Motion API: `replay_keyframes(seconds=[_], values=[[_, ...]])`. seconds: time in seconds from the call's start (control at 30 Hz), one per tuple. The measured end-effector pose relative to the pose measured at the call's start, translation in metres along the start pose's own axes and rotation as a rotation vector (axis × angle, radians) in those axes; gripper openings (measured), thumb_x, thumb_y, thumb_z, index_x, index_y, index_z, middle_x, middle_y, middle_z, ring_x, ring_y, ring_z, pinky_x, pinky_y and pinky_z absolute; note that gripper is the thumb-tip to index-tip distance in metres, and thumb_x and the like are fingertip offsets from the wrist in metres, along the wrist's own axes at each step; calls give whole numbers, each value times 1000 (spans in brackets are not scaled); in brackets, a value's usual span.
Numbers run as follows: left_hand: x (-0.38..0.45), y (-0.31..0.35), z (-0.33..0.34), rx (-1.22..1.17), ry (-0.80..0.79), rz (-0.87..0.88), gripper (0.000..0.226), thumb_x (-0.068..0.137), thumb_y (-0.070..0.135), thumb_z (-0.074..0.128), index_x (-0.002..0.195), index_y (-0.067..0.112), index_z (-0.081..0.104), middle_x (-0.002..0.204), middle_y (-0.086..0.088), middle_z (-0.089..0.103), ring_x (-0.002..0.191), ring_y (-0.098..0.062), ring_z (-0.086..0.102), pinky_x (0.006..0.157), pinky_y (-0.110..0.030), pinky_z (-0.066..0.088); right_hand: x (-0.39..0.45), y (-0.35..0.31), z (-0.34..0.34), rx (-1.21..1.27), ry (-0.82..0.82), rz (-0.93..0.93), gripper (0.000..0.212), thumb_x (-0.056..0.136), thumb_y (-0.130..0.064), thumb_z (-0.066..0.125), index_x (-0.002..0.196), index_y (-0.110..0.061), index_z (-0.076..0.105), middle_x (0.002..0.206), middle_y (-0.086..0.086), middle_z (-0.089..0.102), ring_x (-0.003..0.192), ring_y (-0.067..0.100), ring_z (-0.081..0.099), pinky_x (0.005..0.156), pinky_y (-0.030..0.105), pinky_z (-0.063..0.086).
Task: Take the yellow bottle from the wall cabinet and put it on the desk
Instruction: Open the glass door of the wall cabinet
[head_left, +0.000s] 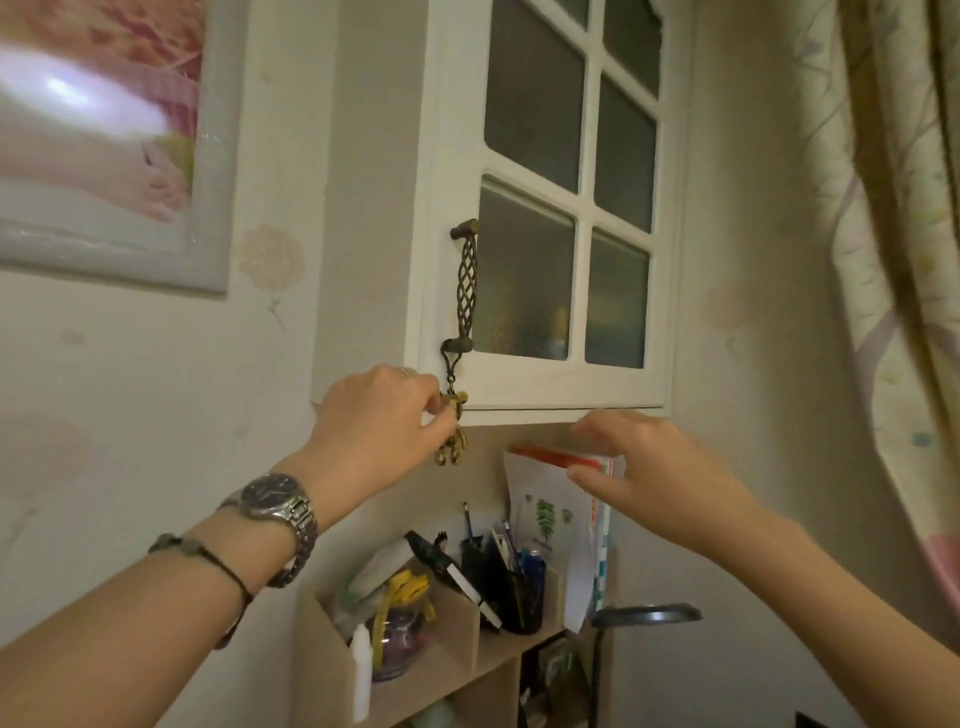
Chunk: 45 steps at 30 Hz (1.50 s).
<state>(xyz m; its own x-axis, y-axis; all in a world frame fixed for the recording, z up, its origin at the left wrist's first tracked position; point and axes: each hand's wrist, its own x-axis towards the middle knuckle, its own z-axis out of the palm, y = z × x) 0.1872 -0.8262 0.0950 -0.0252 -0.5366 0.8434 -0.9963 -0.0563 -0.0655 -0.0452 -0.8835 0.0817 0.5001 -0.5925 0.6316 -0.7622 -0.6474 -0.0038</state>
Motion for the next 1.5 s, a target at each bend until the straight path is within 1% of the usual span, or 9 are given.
replay_keyframes(seconds=[0.27,0.53,0.7,0.87,0.97,1.07,1.17,1.37,1.5], values=[[35,-59,22,-67,193,109,28,86,29,61,109,14,64,118,-6,61,109,-24,50,88,-38,42,108,-87,25,242,306,56,44,91,-39,59,128,-22,41,122,3,64,105,24,63,84,43,55],[43,-66,49,-157,146,116,51,83,28,67,128,14,49,141,-12,40,128,-28,37,101,-38,38,152,-96,51,433,458,147,17,95,-8,52,109,-18,49,72,-10,49,66,9,51,66,31,44],[39,-66,59,-210,135,113,61,83,32,67,135,14,41,147,-13,30,132,-29,32,104,-40,35,150,-96,53,493,492,154,24,93,1,47,101,-22,45,79,1,51,72,17,48,70,35,48],[35,-65,63,-273,140,100,66,83,44,65,137,15,40,149,-12,29,133,-28,31,105,-42,34,136,-90,45,519,520,162,21,95,1,46,104,-17,48,76,-4,50,66,7,48,63,18,46],[33,-59,62,-312,105,76,73,82,58,57,139,17,38,154,-12,21,138,-28,21,110,-43,28,121,-83,36,541,546,165,17,96,-2,46,108,-14,49,73,4,53,61,13,49,59,21,47],[32,-45,59,-422,47,46,82,77,71,49,143,25,32,158,-10,2,143,-28,2,115,-46,13,101,-71,21,548,547,166,16,97,-5,48,109,-15,49,84,17,63,77,27,63,72,35,55],[31,-24,56,-422,88,94,88,76,78,39,146,27,27,158,-7,-10,143,-24,-14,114,-45,-6,81,-53,6,584,537,129,18,97,-6,49,106,-21,49,84,1,63,82,13,65,75,24,54],[30,28,48,-503,123,299,68,86,62,36,141,21,39,149,-1,36,140,-15,22,110,-33,7,51,-17,-17,623,531,73,18,96,-6,51,111,-15,50,91,7,64,86,13,66,76,19,54],[32,55,52,-775,63,356,68,85,60,43,144,28,32,147,8,39,133,2,24,110,-28,17,34,3,-31,647,534,35,18,96,-4,50,109,-15,50,85,6,66,82,9,66,75,18,53]])
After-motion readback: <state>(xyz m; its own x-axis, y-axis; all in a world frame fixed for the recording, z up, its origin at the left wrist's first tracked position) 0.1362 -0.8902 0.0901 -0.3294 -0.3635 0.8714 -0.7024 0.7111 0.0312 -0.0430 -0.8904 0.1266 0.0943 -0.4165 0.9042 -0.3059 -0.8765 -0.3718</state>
